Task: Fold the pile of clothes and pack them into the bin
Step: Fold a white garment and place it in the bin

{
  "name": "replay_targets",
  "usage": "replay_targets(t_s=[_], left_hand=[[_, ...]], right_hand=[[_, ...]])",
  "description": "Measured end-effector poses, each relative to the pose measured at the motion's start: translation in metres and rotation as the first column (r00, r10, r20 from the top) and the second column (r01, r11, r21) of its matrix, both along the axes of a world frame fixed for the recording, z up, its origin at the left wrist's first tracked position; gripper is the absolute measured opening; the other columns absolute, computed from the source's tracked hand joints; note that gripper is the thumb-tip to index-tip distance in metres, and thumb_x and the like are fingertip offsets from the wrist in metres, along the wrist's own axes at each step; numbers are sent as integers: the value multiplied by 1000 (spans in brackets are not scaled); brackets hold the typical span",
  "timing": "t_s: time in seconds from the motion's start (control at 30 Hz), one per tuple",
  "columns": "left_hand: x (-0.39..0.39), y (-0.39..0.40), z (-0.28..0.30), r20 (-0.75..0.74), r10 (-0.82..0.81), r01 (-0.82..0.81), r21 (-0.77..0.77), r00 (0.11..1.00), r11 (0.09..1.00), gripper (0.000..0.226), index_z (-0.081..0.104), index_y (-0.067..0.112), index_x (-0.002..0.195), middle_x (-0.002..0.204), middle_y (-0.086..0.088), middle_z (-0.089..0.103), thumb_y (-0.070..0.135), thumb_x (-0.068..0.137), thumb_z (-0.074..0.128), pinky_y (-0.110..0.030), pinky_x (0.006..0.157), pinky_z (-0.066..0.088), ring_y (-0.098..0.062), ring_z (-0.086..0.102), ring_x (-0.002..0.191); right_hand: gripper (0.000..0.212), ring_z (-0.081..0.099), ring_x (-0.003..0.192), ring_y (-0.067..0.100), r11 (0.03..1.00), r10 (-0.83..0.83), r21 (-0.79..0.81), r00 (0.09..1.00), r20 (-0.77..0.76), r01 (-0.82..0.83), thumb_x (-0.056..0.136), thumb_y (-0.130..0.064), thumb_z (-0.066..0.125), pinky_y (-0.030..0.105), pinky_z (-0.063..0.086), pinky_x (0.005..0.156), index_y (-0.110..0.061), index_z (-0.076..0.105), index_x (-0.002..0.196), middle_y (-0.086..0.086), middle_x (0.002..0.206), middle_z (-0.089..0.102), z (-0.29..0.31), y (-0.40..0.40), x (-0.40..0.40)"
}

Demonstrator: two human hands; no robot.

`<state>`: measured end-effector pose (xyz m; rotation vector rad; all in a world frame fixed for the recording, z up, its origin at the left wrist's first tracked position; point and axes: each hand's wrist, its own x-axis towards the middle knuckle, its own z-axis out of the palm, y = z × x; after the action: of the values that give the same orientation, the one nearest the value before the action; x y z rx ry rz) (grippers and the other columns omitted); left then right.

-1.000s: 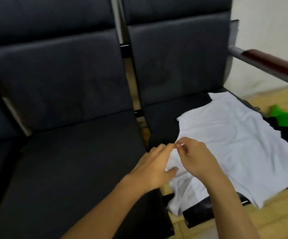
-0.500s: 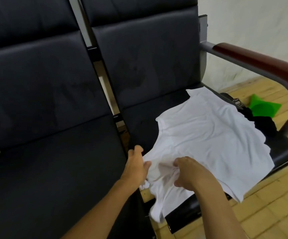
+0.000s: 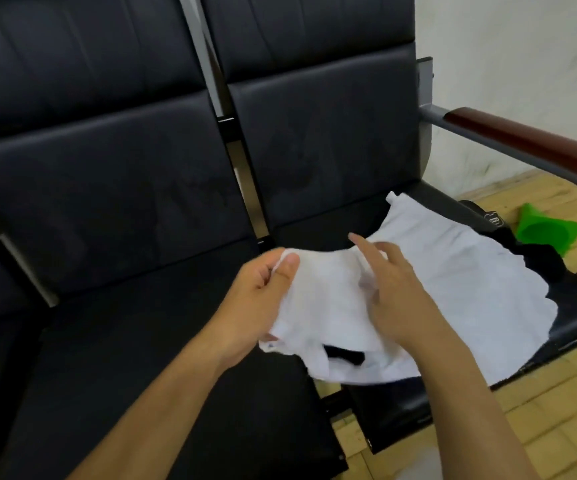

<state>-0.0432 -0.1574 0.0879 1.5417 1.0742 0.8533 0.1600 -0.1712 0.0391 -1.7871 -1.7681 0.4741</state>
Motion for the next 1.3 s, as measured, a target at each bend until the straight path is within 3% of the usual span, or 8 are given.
replay_targets(t_s=[0.23, 0.43, 0.5, 0.63, 0.73, 0.93, 1.13, 1.3], left_hand=[[-99, -49, 101, -412, -21, 167, 323, 911, 931, 26, 74, 18, 64, 64, -4, 69, 36, 83, 72, -23, 52, 48, -10, 65, 59], [-188, -56, 134, -413, 476, -89, 676, 777, 732, 20, 61, 23, 85, 90, 7, 61, 39, 83, 73, -11, 72, 45, -3, 58, 81], [-210, -66, 115, -340, 579, -216, 696, 741, 685, 28, 54, 29, 107, 108, 3, 48, 43, 87, 69, -5, 86, 38, -4, 50, 98], [-217, -113, 29, -117, 690, -668, 179, 714, 722, 49, 54, 27, 105, 106, -1, 54, 71, 82, 53, -24, 90, 46, -13, 56, 100], [-202, -155, -28, -100, 576, -569, -361, 811, 739, 69, 51, 41, 112, 119, 14, 60, 89, 64, 50, -39, 98, 48, -8, 57, 112], [-190, -178, -58, 5, 503, -451, -436, 864, 779, 44, 62, 22, 125, 113, 8, 73, 48, 89, 58, -36, 97, 54, -10, 69, 105], [-254, -161, -28, 45, 762, -757, -89, 646, 648, 22, 70, 21, 108, 101, 2, 76, 12, 101, 51, -29, 79, 57, -18, 72, 98], [-278, -139, 8, 45, 799, -780, 255, 599, 571, 28, 70, 24, 108, 99, 10, 73, 10, 102, 47, -23, 78, 52, -8, 68, 97]], right_hand=[[41, 41, 128, 12, 900, 435, -138, 880, 189, -415, 84, -51, 68, 37, 40, 105, -27, 64, 117, -12, 137, 45, 41, -12, -89], [55, 57, 76, 26, 836, 322, -255, 810, -490, -486, 94, -45, 60, 32, 41, 62, 9, 59, 99, 6, 84, 55, 69, -32, -167], [43, 56, 79, 23, 885, 58, -153, 430, -901, -440, 96, -36, 61, 29, 44, 65, 7, 63, 96, 7, 83, 58, 81, -36, -194], [31, 66, 88, 16, 801, -205, -36, -217, -955, -598, 97, -38, 59, 30, 54, 82, -9, 68, 95, 4, 93, 67, 100, -41, -224], [39, 71, 102, 22, 807, -223, -13, -285, -932, -591, 99, -35, 54, 35, 60, 84, -5, 69, 119, 11, 112, 73, 108, -49, -242], [48, 62, 121, 24, 789, -209, 88, -400, -892, -608, 102, -35, 47, 35, 53, 98, -2, 54, 136, 16, 130, 64, 112, -49, -257], [37, 68, 110, 18, 973, -41, -5, -155, -987, -229, 103, -35, 45, 35, 53, 95, -11, 56, 128, 6, 118, 71, 104, -14, -220], [12, 69, 95, 13, 951, 90, -171, 757, -648, -259, 98, -29, 57, 36, 57, 87, -24, 67, 104, -3, 101, 72, 75, 7, -204]])
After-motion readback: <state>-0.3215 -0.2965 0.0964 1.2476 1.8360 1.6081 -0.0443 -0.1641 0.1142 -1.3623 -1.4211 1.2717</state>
